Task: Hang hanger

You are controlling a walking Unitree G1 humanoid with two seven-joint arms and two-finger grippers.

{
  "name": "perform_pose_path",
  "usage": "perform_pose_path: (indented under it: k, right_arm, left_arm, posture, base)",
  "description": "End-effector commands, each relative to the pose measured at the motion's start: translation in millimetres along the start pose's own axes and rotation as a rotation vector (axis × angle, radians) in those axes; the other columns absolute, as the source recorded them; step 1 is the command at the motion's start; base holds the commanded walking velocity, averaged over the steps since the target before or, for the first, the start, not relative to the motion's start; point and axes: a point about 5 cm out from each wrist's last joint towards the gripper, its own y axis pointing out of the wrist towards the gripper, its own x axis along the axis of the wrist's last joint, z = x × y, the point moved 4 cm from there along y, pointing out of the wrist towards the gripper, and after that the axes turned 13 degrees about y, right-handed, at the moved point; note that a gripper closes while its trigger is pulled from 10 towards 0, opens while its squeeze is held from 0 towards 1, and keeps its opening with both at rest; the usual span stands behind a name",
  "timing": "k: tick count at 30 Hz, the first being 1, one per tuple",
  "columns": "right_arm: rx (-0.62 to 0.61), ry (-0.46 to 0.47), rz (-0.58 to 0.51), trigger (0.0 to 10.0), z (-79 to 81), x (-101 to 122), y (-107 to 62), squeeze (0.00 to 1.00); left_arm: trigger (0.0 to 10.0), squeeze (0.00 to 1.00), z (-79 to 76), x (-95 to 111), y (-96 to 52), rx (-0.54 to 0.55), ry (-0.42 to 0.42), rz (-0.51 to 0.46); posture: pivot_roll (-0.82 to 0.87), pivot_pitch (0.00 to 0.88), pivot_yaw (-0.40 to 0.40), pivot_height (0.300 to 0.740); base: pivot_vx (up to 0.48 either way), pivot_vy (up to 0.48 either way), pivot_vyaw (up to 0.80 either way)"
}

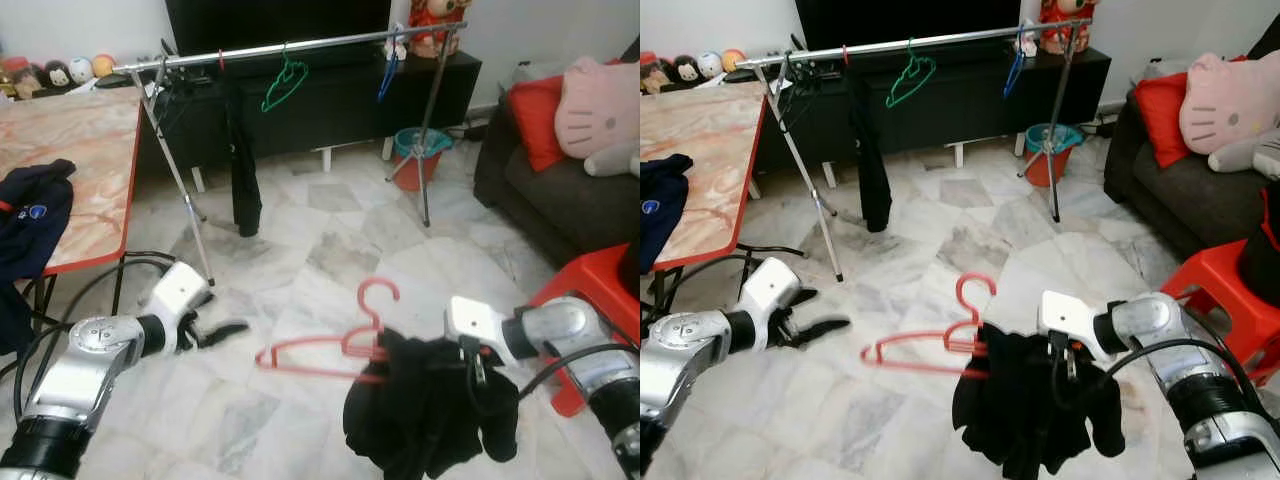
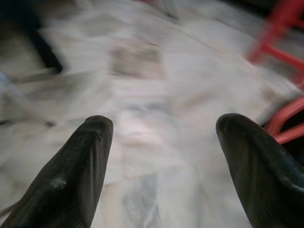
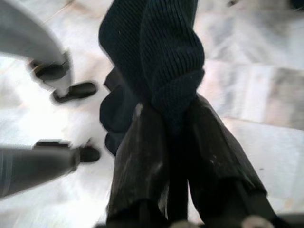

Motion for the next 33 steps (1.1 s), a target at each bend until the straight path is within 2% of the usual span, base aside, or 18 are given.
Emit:
perform_pose_path:
  k: [1,2,5,8,9,10,11,12,13,15,16,17,22,25,26,27,32,33]
  right_arm:
    - [-0.065,-0.001,-0.067,0.0,-11.6,15.6,-6.4,0.00]
    - [-0.082,0.015,-0.106,0.0,-13.1,21.5,-2.7,0.00]
    - [-0.103,0.033,-0.148,0.0,-15.5,30.1,1.5,0.00]
    - [-0.093,0.005,-0.161,0.0,-13.0,39.8,11.3,0.00]
    - [-0.093,0.005,-0.161,0.0,-13.0,39.8,11.3,0.00]
    - [-0.093,-0.005,-0.162,0.0,-12.8,42.5,13.3,0.00]
    - [-0.091,-0.019,-0.203,0.0,-13.6,57.2,16.2,0.00]
    - [-0.091,-0.019,-0.203,0.0,-13.6,57.2,16.2,0.00]
    - [-0.068,-0.034,-0.252,0.0,-11.4,73.3,18.1,0.00]
    - [-0.051,-0.043,-0.273,0.0,-9.5,80.6,18.7,0.00]
    - [-0.012,-0.093,-0.300,0.0,-4.1,99.9,21.7,0.00]
    - [-0.002,-0.109,-0.302,0.0,-2.7,105.4,23.3,0.00]
    - [0.028,-0.138,-0.295,0.0,0.6,113.3,28.1,0.00]
    - [0.064,-0.156,-0.296,0.0,4.6,118.8,31.8,0.00]
    - [0.073,-0.158,-0.301,0.0,5.6,120.6,32.3,0.00]
    - [0.091,-0.166,-0.290,0.0,7.3,120.9,32.7,0.00]
    - [0.106,-0.168,-0.280,0.0,8.4,119.6,32.6,0.00]
    - [0.110,-0.169,-0.278,0.0,8.9,119.5,32.7,0.00]
  left_arm:
    - [10.0,0.00,8.9,-1.8,-1.9,0.064,-0.048,-0.015]
    - [10.0,0.00,5.9,-9.1,-1.4,0.097,-0.131,-0.028]
    - [10.0,0.00,0.3,-17.0,0.3,0.110,-0.180,-0.022]
    - [10.0,0.00,-17.2,-31.2,4.6,0.067,-0.224,0.006]
    - [10.0,0.00,-17.2,-31.2,4.6,0.067,-0.224,0.006]
    - [10.0,0.00,-22.9,-34.9,5.8,0.048,-0.236,0.013]
    - [10.0,0.00,-39.5,-46.3,7.9,-0.015,-0.244,0.045]
    - [10.0,0.00,-39.5,-46.3,7.9,-0.015,-0.244,0.045]
    - [10.0,0.00,-51.9,-54.7,8.9,-0.060,-0.251,0.066]
    - [10.0,0.00,-57.0,-57.7,9.1,-0.078,-0.257,0.071]
    - [10.0,0.00,-72.0,-64.5,11.5,-0.127,-0.279,0.081]
    - [10.0,0.00,-76.3,-65.9,12.9,-0.136,-0.294,0.079]
    - [10.0,0.00,-82.3,-70.1,17.1,-0.135,-0.318,0.076]
    - [10.0,0.00,-84.4,-65.0,22.5,-0.128,-0.323,0.031]
    - [10.0,0.96,-85.2,-62.2,23.8,-0.131,-0.338,0.011]
    - [10.0,1.00,-88.1,-61.1,26.4,-0.136,-0.352,-0.007]
    - [10.0,1.00,-91.9,-64.8,29.4,-0.119,-0.327,-0.002]
    - [10.0,0.00,-91.5,-64.1,29.7,-0.111,-0.329,-0.013]
  posture:
    - [0.05,0.000,0.006,0.740]
    - [0.06,0.000,0.005,0.740]
    - [0.06,0.000,0.009,0.740]
    - [0.07,0.000,0.004,0.740]
    - [0.07,0.000,0.004,0.740]
    - [0.07,0.000,0.004,0.740]
    - [0.07,0.000,0.004,0.740]
    - [0.07,0.000,0.004,0.740]
    - [0.06,0.000,0.006,0.740]
    - [0.06,0.000,0.006,0.740]
    - [0.06,0.000,0.003,0.740]
    - [0.06,0.000,0.003,0.740]
    - [0.06,0.000,-0.006,0.740]
    - [0.06,0.000,-0.014,0.740]
    - [0.06,0.000,-0.014,0.740]
    - [0.06,0.000,-0.017,0.740]
    - [0.06,0.000,-0.021,0.740]
    - [0.06,0.000,-0.021,0.740]
  base:
    - [0.000,0.000,0.00]
    - [0.000,0.000,0.00]
    - [0.000,0.000,0.00]
    - [0.000,0.000,0.00]
    - [0.000,0.000,0.00]
    - [0.000,0.000,0.00]
    - [0.000,0.000,0.00]
    - [0.000,0.000,0.00]
    - [0.000,0.000,0.00]
    - [0.000,0.000,0.00]
    - [0.000,0.000,0.00]
    - [0.000,0.000,0.00]
    - [0.000,0.000,0.00]
    - [0.000,0.000,0.00]
    - [0.000,0.000,0.00]
    - [0.000,0.000,0.00]
    - [0.000,0.000,0.00]
    - [0.000,0.000,0.00]
